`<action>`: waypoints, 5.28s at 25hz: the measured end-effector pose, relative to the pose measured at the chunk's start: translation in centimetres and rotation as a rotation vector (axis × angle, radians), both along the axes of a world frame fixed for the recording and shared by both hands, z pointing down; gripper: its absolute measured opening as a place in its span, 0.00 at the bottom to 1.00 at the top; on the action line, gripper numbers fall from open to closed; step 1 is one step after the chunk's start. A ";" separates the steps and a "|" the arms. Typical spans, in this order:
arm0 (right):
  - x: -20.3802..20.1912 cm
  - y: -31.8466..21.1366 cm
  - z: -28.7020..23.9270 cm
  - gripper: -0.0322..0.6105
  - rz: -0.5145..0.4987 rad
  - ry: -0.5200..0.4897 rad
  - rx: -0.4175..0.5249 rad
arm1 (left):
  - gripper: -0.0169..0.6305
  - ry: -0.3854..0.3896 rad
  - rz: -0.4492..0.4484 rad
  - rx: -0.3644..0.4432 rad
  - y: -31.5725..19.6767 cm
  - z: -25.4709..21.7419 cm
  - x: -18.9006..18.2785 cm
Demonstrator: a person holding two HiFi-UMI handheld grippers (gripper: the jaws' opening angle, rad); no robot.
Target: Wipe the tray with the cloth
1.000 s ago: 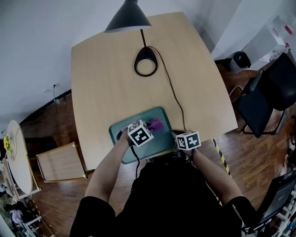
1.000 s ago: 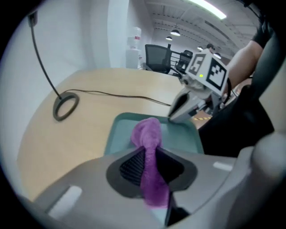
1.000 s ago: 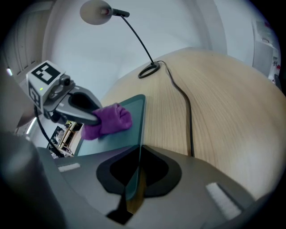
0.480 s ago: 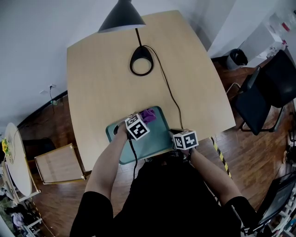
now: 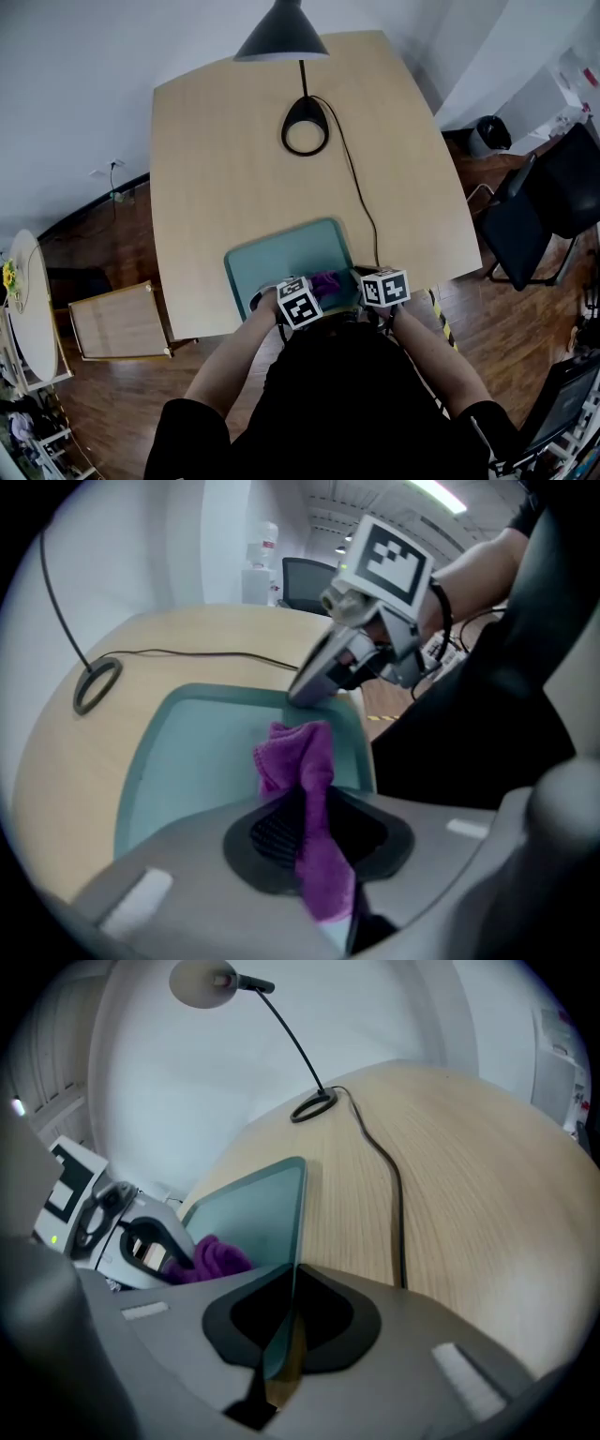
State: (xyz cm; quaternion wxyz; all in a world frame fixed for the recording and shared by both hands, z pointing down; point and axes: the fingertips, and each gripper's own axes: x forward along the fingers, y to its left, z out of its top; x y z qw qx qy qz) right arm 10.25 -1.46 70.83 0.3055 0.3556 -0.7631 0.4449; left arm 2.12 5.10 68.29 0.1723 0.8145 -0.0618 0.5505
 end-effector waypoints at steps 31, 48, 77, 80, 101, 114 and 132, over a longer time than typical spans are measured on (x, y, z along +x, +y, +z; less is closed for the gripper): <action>-0.2 -0.6 -0.4 0.08 -0.012 0.028 0.030 | 0.17 -0.133 -0.134 0.161 -11.1 0.3 -9.6; 0.2 -0.4 0.3 0.08 -0.032 0.051 0.023 | 0.17 0.033 0.019 -0.096 5.5 0.2 -3.9; -0.1 -0.6 -0.6 0.08 -0.028 0.062 0.054 | 0.17 -0.209 -0.112 0.199 -9.8 0.5 -15.3; 0.2 -0.2 -0.1 0.08 -0.028 0.060 0.043 | 0.17 -0.156 -0.174 0.172 -8.1 0.4 -14.4; 0.4 -0.5 0.1 0.08 -0.033 0.077 0.048 | 0.17 -0.076 -0.083 -0.013 6.3 0.6 -10.1; 0.3 -0.6 -0.2 0.08 -0.028 0.073 0.055 | 0.17 -0.174 -0.188 0.158 -5.8 -2.2 -18.0; 0.4 -0.6 -0.4 0.08 -0.023 0.070 0.058 | 0.17 -0.215 -0.213 0.217 -3.6 0.6 -19.4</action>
